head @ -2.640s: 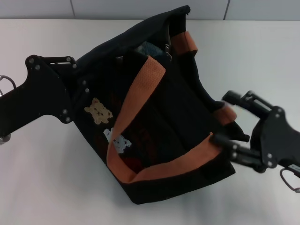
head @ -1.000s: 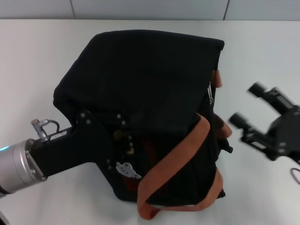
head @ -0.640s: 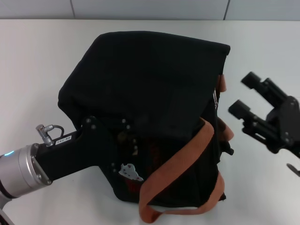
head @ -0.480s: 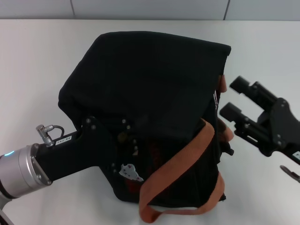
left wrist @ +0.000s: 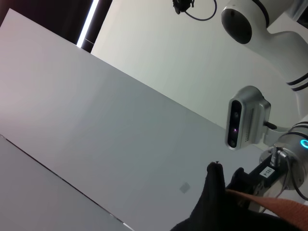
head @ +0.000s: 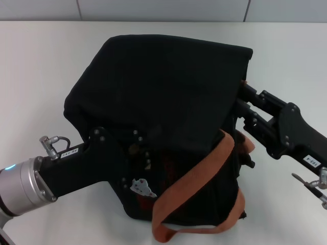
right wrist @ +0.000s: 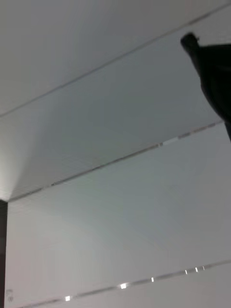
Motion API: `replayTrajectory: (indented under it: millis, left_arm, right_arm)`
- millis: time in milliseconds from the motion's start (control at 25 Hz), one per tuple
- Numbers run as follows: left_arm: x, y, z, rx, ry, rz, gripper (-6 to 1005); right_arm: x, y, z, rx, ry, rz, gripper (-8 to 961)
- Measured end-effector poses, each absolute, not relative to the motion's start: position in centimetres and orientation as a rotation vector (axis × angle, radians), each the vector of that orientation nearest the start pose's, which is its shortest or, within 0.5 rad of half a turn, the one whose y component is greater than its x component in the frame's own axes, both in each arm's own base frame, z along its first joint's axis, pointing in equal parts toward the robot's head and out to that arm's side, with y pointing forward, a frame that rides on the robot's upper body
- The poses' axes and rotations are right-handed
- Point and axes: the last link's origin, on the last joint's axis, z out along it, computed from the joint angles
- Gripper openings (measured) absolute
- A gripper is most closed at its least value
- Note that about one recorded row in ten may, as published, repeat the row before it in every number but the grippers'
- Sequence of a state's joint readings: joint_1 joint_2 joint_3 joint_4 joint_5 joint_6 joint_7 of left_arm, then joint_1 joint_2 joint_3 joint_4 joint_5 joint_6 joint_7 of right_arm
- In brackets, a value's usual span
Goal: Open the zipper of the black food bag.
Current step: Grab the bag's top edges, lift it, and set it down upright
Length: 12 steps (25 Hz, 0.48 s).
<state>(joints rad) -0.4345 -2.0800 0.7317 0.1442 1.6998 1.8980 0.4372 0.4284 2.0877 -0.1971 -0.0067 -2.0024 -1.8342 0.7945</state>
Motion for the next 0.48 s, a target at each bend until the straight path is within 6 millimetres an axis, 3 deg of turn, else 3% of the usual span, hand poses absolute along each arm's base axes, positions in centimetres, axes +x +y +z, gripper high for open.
replayTrajectory:
  millis: [480]
  left_arm:
    - [-25.0,23.3,-3.9,-1.997,1.025,-0.907,92]
  right_arm:
    - [27.9,22.5,-3.2,-2.232,0.580,1.432,423]
